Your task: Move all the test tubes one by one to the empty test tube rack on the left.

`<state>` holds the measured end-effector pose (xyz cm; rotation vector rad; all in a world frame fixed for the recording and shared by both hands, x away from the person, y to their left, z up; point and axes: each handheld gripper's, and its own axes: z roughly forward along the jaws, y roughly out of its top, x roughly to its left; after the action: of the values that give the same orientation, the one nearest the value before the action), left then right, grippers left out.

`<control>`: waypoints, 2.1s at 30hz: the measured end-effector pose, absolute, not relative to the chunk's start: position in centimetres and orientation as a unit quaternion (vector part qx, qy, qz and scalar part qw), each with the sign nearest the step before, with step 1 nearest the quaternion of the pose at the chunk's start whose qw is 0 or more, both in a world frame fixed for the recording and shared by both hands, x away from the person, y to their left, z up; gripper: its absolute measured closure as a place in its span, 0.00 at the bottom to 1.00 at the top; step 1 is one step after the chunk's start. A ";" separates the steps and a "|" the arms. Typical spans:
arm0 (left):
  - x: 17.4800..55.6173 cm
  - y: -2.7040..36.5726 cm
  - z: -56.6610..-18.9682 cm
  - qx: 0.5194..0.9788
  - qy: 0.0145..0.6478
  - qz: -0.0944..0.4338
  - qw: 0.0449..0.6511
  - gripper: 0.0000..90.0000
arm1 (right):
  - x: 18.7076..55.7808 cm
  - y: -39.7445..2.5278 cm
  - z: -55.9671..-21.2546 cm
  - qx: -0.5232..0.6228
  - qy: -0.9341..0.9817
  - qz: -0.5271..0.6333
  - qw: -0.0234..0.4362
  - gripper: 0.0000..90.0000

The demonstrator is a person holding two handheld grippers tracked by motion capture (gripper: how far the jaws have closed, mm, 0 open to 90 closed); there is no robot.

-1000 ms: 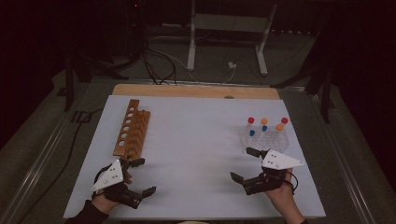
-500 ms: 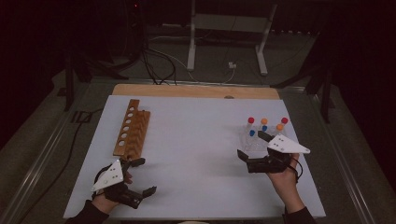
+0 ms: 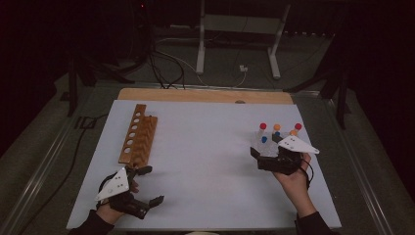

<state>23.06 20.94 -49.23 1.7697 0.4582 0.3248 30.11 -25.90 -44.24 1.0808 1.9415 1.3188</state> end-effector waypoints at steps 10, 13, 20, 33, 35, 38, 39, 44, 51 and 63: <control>23.1 20.9 -49.2 0.763 0.196 0.141 0.599 0.01 | 30.9 -26.6 -45.5 0.434 0.731 0.444 0.282 0.26; 23.0 20.9 -49.2 0.764 0.195 0.141 0.599 0.01 | 31.1 -26.8 -45.9 0.443 0.735 0.431 0.278 0.39; 23.0 21.0 -49.2 0.762 0.195 0.141 0.601 0.01 | 31.6 -27.3 -46.1 0.468 0.732 0.417 0.267 0.57; 23.0 21.0 -49.2 0.762 0.194 0.141 0.601 0.01 | 32.5 -27.2 -46.8 0.486 0.740 0.390 0.254 0.76; 23.0 21.0 -49.2 0.762 0.194 0.141 0.602 0.01 | 32.7 -27.2 -46.8 0.488 0.740 0.388 0.252 0.77; 23.0 20.9 -49.2 0.763 0.194 0.141 0.601 0.01 | 32.9 -27.1 -46.9 0.487 0.742 0.387 0.251 0.78; 23.0 20.9 -49.2 0.763 0.194 0.141 0.601 0.01 | 33.0 -27.0 -46.9 0.487 0.742 0.386 0.250 0.80; 23.0 20.9 -49.2 0.762 0.194 0.141 0.602 0.01 | 33.1 -26.8 -46.9 0.483 0.745 0.383 0.255 0.85; 23.0 20.9 -49.2 0.763 0.193 0.141 0.601 0.01 | 32.8 -26.7 -46.3 0.477 0.743 0.387 0.266 0.86; 23.1 20.6 -48.5 0.763 0.209 0.122 0.599 0.01 | 31.3 -26.8 -43.1 0.454 0.734 0.410 0.296 0.86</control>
<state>23.07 20.65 -48.50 1.7709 0.4857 0.2832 31.27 -26.79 -43.13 1.2067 1.9523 1.0917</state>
